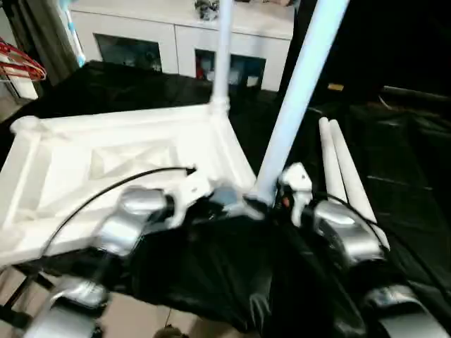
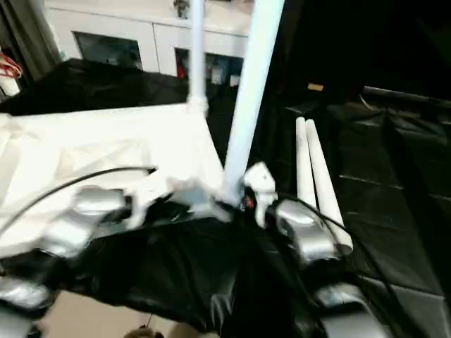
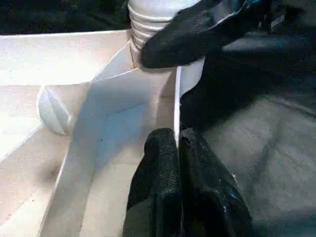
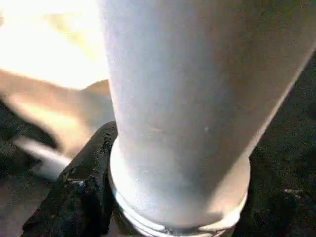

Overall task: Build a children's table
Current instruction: Rotate leg to tighten

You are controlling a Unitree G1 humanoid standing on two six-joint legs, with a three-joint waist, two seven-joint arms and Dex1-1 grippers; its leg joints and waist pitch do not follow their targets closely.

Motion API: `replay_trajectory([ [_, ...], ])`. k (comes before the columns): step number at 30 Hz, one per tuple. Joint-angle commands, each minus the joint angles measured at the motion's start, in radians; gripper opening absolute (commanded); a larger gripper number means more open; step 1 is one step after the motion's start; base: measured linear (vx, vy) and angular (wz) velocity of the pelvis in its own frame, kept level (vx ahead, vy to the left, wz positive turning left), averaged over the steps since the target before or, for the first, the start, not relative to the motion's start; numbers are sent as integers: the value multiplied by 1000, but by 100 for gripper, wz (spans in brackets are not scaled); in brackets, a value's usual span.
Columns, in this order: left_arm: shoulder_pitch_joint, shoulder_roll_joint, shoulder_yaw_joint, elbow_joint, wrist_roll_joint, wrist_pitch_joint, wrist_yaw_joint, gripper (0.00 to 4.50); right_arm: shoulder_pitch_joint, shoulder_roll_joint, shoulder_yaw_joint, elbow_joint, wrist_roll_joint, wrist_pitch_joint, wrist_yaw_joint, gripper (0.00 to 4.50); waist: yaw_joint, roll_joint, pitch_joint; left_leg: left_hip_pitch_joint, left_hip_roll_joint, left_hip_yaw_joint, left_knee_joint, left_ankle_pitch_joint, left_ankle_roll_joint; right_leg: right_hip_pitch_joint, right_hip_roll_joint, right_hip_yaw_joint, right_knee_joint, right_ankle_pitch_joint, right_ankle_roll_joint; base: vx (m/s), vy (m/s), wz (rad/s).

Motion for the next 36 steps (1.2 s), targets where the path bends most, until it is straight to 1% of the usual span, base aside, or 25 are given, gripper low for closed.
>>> replay_trajectory([
  [1, -36, -69, 11, 37, 12, 9, 141, 0, -8, 72, 19, 65, -31, 33, -128, 277, -3, -1, -54, 13, 40, -14, -70, -250, -6, 41, -82, 52, -89, -310, -151, 0, 0, 0],
  [3, -42, -83, 9, 47, 20, 8, 165, 0, -15, 89, 11, 79, -31, 32, -157, 277, -5, -1, -53, 14, 40, -14, -71, -258, -10, 39, -82, 52, -92, -330, -145, 0, 0, 0],
  [4, -46, -98, 6, 53, 25, 7, 179, 0, -19, 106, 14, 87, -36, 21, -171, 277, -2, 0, -54, 15, 39, -15, -71, -263, -11, 40, -83, 51, -92, -337, -139, 0, 0, 0],
  [6, -48, -119, -1, 54, 29, 5, 185, 0, -25, 129, 22, 101, -45, -3, -184, 277, -2, 1, -56, 14, 41, -15, -71, -260, -6, 39, -83, 53, -91, -304, -142, 0, 0, 0],
  [7, -40, -122, -12, 43, 27, -11, 162, 0, -29, 142, 7, 103, -22, -9, -157, 312, -2, 4, -56, 12, 41, -16, -72, -263, -3, 41, -81, 52, -88, -288, -144, 0, 0, 0],
  [9, -34, -118, -15, 34, 24, -17, 148, 0, -30, 142, 0, 99, -10, -4, -142, 347, -3, 5, -56, 13, 41, -15, -73, -272, -1, 41, -80, 52, -89, -279, -148, 0, 0, 0],
  [11, -19, -107, -19, 17, 18, -33, 119, 0, -31, 131, 0, 89, -10, -9, -120, 356, -4, 5, -56, 11, 41, -16, -74, -272, 2, 43, -80, 51, -88, -273, -150, 0, 0, 0],
  [12, -3, -91, -19, -5, 6, -44, 82, 0, -33, 111, -2, 86, -12, -12, -107, 368, -3, 7, -56, 11, 41, -16, -73, -273, 3, 43, -80, 51, -88, -272, -150, 0, 0, 0],
  [13, -3, -91, -19, -5, 5, -44, 82, 0, -33, 111, -2, 86, -12, -12, -106, 381, -4, 5, -56, 11, 43, -17, -73, -275, 4, 43, -82, 52, -88, -269, -153, 0, 0, 0],
  [15, 18, -62, -23, -34, -5, -54, 28, 0, -33, 72, -1, 71, -3, -14, -39, 381, -5, 5, -58, 9, 41, -15, -71, -256, 11, 45, -81, 52, -86, -247, -157, 0, 0, 0],
  [16, 30, -44, -28, -49, -11, -59, -6, 0, -28, 50, 6, 52, 6, -11, 19, 381, -4, 5, -60, 8, 42, -16, -70, -249, 15, 49, -82, 51, -82, -230, -161, 0, 0, 0],
  [17, 39, -29, -31, -59, -16, -60, -31, 0, -20, 30, 19, 31, 10, -11, 74, 381, -4, 3, -61, 5, 42, -14, -67, -222, 28, 52, -79, 51, -78, -182, -170, 0, 0, 0],
  [18, 45, -16, -33, -66, -20, -61, -50, 0, -10, 12, 33, 10, 11, -12, 120, 381, -3, 5, -61, 5, 42, -13, -65, -210, 34, 50, -78, 51, -75, -159, -176, 0, 0, 0],
  [19, 49, -8, -34, -71, -22, -62, -62, 0, -4, 1, 41, -4, 11, -14, 151, 381, -2, 3, -63, 3, 40, -10, -61, -174, 52, 52, -75, 51, -69, -93, -191, 0, 0, 0],
  [21, 59, 19, -37, -84, -34, -59, -109, 0, 23, -40, 79, -53, 7, -29, 256, 381, 4, 5, -65, 5, 41, -10, -58, -153, 63, 53, -74, 49, -63, -56, -203, 0, 0, 0],
  [22, 66, 40, -38, -96, -45, -56, -148, 0, 46, -75, 109, -91, 5, -36, 336, 381, 2, 4, -65, 5, 42, -9, -58, -152, 65, 52, -73, 48, -62, -46, -208, 0, 0, 0],
  [24, 70, 49, -38, -103, -51, -55, -167, 0, 56, -91, 122, -109, 3, -37, 374, 381, 5, 5, -65, 6, 44, -9, -56, -150, 73, 53, -72, 47, -60, -34, -216, 0, 0, 0],
  [25, 73, 58, -39, -108, -53, -54, -182, 0, 64, -104, 131, -123, 4, -39, 403, 381, 4, 2, -64, 4, 44, -8, -57, -153, 76, 53, -71, 46, -60, -38, -219, 0, 0, 0],
  [26, 75, 68, -41, -113, -56, -57, -197, 0, 70, -117, 140, -136, 5, -36, 431, 381, 3, 1, -63, 5, 43, -8, -57, -161, 76, 52, -72, 46, -63, -59, -221, 0, 0, 0],
  [28, 83, 95, -42, -129, -67, -53, -244, 0, 85, -152, 160, -170, 10, -33, 511, 381, 6, -1, -60, 6, 44, -8, -59, -185, 71, 53, -75, 47, -69, -116, -212, 0, 0, 0],
  [31, 87, 119, -43, -138, -75, -52, -281, 0, 94, -178, 176, -199, 18, -26, 573, 381, 6, 0, -57, 5, 45, -9, -61, -204, 64, 49, -76, 48, -73, -174, -199, 0, 0, 0],
  [32, 89, 126, -44, -141, -77, -53, -292, 0, 97, -184, 180, -208, 20, -23, 589, 381, 5, 0, -57, 5, 45, -9, -62, -205, 62, 50, -76, 48, -74, -178, -199, 0, 0, 0],
  [33, 89, 126, -44, -141, -77, -53, -292, 0, 97, -184, 180, -208, 20, -23, 589, 366, 5, 0, -58, 7, 45, -9, -62, -208, 58, 48, -76, 48, -75, -186, -199, 0, 0, 0],
  [34, 92, 140, -45, -148, -85, -47, -317, 0, 98, -189, 183, -222, 28, -14, 611, 366, 6, -2, -58, 6, 45, -9, -62, -205, 60, 49, -75, 49, -73, -184, -199, 0, 0, 0],
  [36, 97, 160, -45, -160, -97, -37, -351, 0, 101, -195, 188, -248, 43, 3, 640, 345, 7, -3, -58, 6, 45, -9, -62, -195, 63, 49, -74, 48, -72, -175, -197, 0, 0, 0],
])
